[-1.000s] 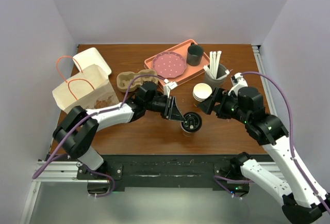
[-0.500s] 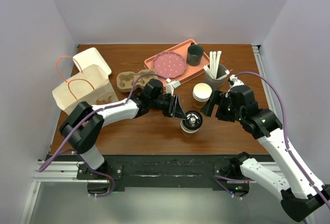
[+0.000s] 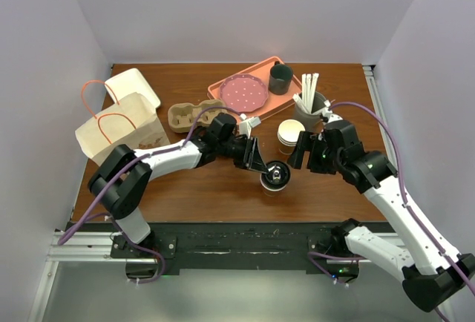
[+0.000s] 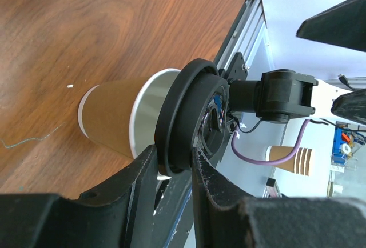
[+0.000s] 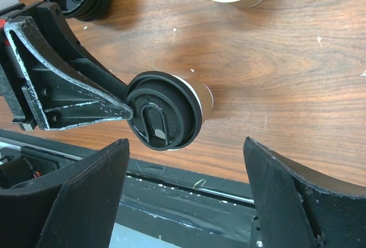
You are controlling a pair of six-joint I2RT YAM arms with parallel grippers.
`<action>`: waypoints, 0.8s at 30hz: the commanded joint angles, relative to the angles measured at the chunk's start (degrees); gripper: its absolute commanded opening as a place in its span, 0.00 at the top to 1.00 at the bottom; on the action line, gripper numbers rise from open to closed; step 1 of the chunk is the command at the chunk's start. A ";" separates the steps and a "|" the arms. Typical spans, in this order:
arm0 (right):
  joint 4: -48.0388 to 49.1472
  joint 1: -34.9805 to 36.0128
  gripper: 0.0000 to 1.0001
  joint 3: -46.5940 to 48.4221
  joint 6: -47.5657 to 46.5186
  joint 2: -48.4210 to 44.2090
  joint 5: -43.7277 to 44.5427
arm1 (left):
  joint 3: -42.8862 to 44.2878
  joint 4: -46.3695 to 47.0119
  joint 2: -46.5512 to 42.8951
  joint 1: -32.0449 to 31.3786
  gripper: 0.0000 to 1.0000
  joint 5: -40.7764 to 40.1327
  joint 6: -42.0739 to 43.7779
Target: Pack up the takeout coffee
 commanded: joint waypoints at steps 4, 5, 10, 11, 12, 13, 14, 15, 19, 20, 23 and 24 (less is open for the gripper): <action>1.70 -0.17 0.17 0.14 -3.58 1.27 0.41 | 1.89 -1.52 0.41 -0.23 0.84 0.29 2.03; 2.14 -0.09 0.18 -0.13 -3.85 1.53 -0.03 | 1.80 -1.61 0.32 -0.23 0.83 0.12 2.03; 4.42 -0.09 0.23 -2.06 -4.29 2.94 -2.14 | 1.98 -3.02 0.50 -0.32 0.75 -0.06 2.73; 5.12 -0.09 0.24 -2.67 -4.38 3.64 -2.49 | 2.15 -3.63 0.59 -0.32 0.73 -0.23 2.91; 5.57 -0.09 0.25 -3.03 -4.29 4.08 -3.36 | 2.24 -3.81 0.59 -0.23 0.72 -0.15 3.17; 6.01 0.00 0.26 -3.64 -4.29 4.35 -3.80 | 2.24 -3.81 0.59 -0.32 0.70 -0.06 3.17; 6.71 -0.09 0.28 -3.91 -4.29 4.96 -4.33 | 2.33 -3.90 0.59 -0.23 0.69 -0.23 3.17; 6.97 -0.09 0.30 -4.08 -4.38 5.23 -4.60 | 2.42 -3.99 0.67 -0.32 0.67 -0.32 3.26; 7.68 -0.09 0.32 -4.96 -4.73 6.19 -5.92 | 2.94 -4.25 0.41 -0.23 0.54 -0.94 3.70; 7.85 -0.09 0.32 -5.05 -4.82 6.37 -6.01 | 3.03 -4.25 0.32 -0.23 0.53 -1.03 3.96; 8.47 -0.09 0.35 -5.49 -5.08 6.72 -6.36 | 3.56 -6.62 0.24 -0.32 0.51 -0.94 4.49; 8.56 -0.09 0.35 -5.66 -5.17 6.90 -6.53 | 3.65 -6.62 0.24 -0.23 0.51 -0.94 4.58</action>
